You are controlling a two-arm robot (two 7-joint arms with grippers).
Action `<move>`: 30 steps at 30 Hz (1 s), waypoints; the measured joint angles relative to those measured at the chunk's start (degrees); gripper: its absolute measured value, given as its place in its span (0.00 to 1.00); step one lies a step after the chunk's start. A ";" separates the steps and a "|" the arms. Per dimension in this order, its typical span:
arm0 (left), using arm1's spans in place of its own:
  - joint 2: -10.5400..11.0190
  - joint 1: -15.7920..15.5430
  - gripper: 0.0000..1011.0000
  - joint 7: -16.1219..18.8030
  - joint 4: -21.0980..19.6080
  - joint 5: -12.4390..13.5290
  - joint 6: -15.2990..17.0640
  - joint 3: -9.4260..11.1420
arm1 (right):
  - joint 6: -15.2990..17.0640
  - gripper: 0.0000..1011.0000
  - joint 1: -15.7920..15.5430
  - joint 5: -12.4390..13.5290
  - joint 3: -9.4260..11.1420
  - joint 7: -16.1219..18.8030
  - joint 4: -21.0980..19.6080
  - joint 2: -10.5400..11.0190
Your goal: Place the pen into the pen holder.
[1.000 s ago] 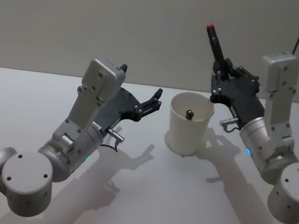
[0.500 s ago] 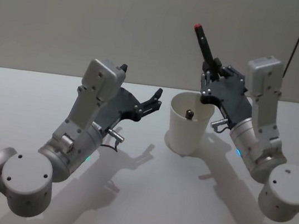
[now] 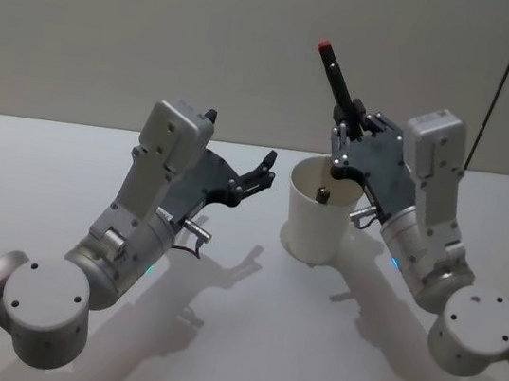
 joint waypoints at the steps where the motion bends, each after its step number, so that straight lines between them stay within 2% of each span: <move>1: 0.00 0.00 0.99 0.00 0.00 0.00 0.00 0.00 | -0.39 0.18 0.10 -0.02 -0.02 -0.01 0.33 -0.03; 13: 0.00 0.00 0.99 0.00 0.00 0.00 0.00 0.00 | -4.79 0.18 1.15 0.01 -0.25 -0.04 3.96 -0.51; 25: 0.00 0.00 0.99 0.00 0.00 0.00 0.00 0.00 | -6.01 0.18 1.72 0.35 -0.42 0.04 5.66 -0.82; 30: 0.00 0.00 0.99 0.00 0.00 0.00 0.00 0.00 | -6.28 0.32 1.85 0.45 -0.45 0.07 6.04 -0.88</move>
